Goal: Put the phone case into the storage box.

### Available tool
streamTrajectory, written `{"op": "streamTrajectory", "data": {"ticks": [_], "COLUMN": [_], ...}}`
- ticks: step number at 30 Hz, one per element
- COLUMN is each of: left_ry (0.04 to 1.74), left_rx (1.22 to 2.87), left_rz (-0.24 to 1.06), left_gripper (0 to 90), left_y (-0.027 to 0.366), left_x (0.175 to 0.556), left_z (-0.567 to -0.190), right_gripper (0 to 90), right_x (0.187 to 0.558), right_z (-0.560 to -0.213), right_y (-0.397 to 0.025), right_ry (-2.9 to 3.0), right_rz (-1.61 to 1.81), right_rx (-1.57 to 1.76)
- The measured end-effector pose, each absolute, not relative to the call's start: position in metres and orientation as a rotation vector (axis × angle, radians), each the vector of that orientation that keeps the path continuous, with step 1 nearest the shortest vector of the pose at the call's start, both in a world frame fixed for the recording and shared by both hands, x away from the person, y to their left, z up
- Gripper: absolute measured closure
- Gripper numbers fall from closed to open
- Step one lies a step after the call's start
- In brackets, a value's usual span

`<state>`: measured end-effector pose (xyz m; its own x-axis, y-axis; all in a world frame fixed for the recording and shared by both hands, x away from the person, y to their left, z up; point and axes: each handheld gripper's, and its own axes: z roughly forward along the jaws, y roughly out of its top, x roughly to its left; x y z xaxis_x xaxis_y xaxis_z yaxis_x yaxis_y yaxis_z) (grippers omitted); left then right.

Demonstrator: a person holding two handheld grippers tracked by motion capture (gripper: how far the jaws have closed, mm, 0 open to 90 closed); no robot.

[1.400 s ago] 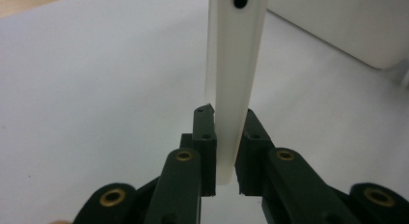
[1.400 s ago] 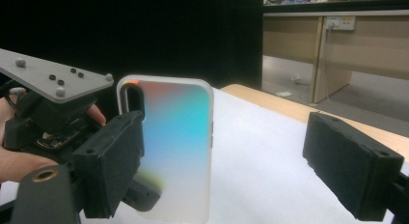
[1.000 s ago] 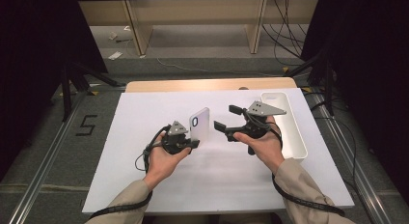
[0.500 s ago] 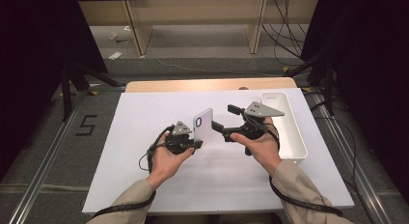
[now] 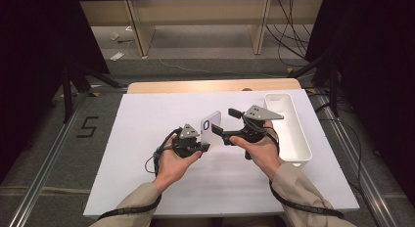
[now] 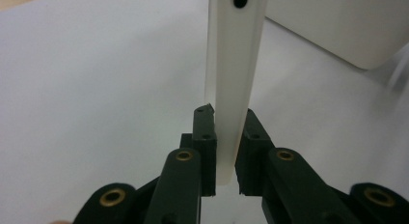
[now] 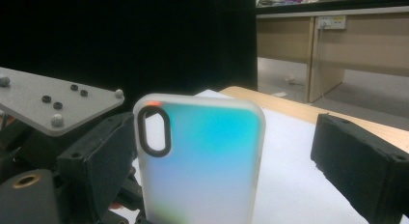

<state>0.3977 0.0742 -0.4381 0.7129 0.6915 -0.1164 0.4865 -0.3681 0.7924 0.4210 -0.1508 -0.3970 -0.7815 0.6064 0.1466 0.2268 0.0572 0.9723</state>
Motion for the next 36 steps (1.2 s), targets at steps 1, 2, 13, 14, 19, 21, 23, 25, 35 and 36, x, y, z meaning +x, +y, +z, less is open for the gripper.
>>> {"op": "streamTrajectory", "data": {"ticks": [1, 2, 13, 14, 19, 21, 23, 25, 35, 36], "left_ry": [0.898, 0.897, 0.882, 0.879, 0.875, 0.872, 0.869, 0.87, 0.856, 0.855], "left_rx": [2.042, 2.04, 2.048, 2.053, 2.053, 2.053, 2.057, 2.057, 2.062, 2.062], "left_rz": [0.296, 0.295, 0.29, 0.288, 0.29, 0.287, 0.286, 0.285, 0.285, 0.286], "left_gripper": [80.5, 80.5, 80.5, 80.5, 80.5, 80.5, 80.5, 80.5, 80.5, 80.5], "left_y": [0.073, 0.073, 0.066, 0.066, 0.063, 0.062, 0.061, 0.06, 0.055, 0.055], "left_x": [0.398, 0.397, 0.396, 0.396, 0.395, 0.395, 0.395, 0.394, 0.393, 0.393], "left_z": [-0.438, -0.439, -0.439, -0.439, -0.44, -0.44, -0.44, -0.441, -0.441, -0.442], "right_gripper": [9.5, 9.3, 5.9, 5.7, 4.9, 4.6, 4.6, 4.5, 6.4, 6.9], "right_x": [0.421, 0.421, 0.421, 0.421, 0.421, 0.421, 0.421, 0.421, 0.42, 0.42], "right_z": [-0.397, -0.397, -0.399, -0.399, -0.4, -0.4, -0.4, -0.401, -0.404, -0.404], "right_y": [-0.151, -0.151, -0.148, -0.148, -0.146, -0.146, -0.146, -0.146, -0.142, -0.142], "right_ry": [2.037, 2.037, 2.038, 2.037, 2.037, 2.037, 2.04, 2.038, 2.041, 2.041], "right_rz": [1.781, 1.782, 1.774, 1.773, 1.768, 1.768, 1.763, 1.761, 1.763, 1.761], "right_rx": [0.842, 0.843, 0.857, 0.857, 0.857, 0.858, 0.861, 0.863, 0.865, 0.868]}}
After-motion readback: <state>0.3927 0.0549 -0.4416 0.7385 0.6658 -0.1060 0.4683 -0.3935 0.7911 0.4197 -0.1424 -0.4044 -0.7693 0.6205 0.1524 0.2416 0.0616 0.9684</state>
